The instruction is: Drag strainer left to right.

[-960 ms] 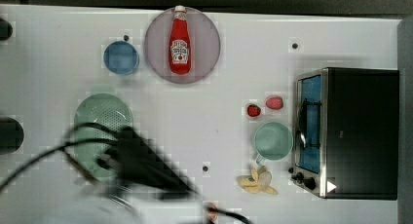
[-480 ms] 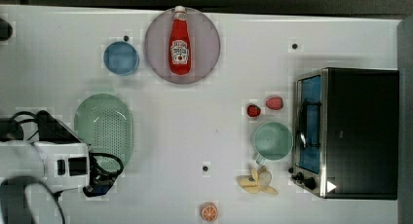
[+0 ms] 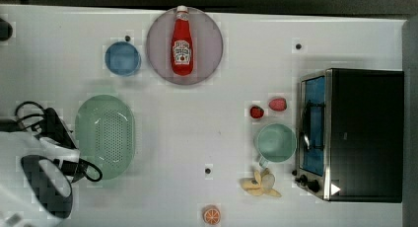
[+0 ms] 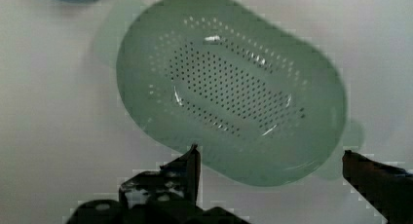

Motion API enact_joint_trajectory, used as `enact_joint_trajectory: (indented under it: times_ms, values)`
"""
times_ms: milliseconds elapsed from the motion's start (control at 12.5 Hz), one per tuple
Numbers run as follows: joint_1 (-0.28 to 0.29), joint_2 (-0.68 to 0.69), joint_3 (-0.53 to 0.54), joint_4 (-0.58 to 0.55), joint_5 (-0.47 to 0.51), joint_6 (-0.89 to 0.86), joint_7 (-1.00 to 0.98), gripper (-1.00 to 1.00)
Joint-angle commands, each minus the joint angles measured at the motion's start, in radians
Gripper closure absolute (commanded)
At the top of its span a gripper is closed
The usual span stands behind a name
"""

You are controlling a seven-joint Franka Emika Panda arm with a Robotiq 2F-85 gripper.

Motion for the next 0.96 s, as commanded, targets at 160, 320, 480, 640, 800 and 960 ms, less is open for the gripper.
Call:
enact_joint_trajectory:
  times_ms: [160, 320, 480, 640, 800, 960]
  values:
    - [-0.023, 0.123, -0.015, -0.111, -0.020, 0.218, 0.341, -1.00]
    - [-0.022, 0.206, -0.017, -0.115, -0.070, 0.287, 0.402, -1.00]
    - [-0.019, 0.277, -0.028, -0.113, -0.116, 0.345, 0.473, -1.00]
    - [-0.008, 0.334, -0.062, -0.111, -0.175, 0.390, 0.502, -1.00]
    - [0.013, 0.378, -0.108, -0.110, -0.213, 0.436, 0.503, -1.00]
    - [0.031, 0.409, -0.146, -0.110, -0.216, 0.485, 0.503, -1.00]
